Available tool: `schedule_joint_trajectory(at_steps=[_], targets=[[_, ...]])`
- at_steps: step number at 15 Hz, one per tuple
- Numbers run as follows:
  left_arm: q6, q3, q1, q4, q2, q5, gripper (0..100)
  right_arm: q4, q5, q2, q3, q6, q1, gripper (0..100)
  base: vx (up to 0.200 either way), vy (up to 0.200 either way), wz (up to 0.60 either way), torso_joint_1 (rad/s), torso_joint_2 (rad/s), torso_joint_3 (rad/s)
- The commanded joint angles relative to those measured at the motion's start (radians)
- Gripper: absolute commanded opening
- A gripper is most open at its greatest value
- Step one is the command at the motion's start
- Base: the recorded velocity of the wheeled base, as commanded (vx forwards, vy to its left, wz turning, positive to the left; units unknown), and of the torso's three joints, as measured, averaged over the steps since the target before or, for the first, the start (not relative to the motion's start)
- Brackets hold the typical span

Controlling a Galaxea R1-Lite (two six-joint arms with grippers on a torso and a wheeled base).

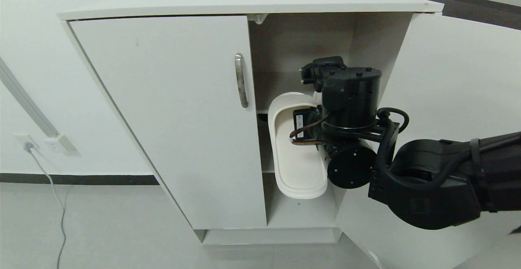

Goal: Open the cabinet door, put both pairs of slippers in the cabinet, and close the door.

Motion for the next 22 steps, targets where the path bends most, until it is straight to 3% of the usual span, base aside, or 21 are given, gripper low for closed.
schedule_joint_trajectory(at_steps=[1,8,22], targets=[[0.000,-0.001,0.001,-0.001,0.000,-0.001,0,-0.003,0.001,0.000,0.000,0.000,0.000,0,0.200,0.000,0.00,0.002,0.00,0.002],[-0.002,0.001,0.001,-0.002,0.000,0.001,0,0.000,0.029,0.030,-0.014,0.001,-0.054,0,0.200,0.000,0.00,0.004,0.00,0.002],[-0.003,-0.001,0.001,-0.002,0.000,0.001,0,0.166,0.029,0.198,-0.342,0.001,-0.123,0,0.000,0.000,0.00,0.000,0.00,0.000]])
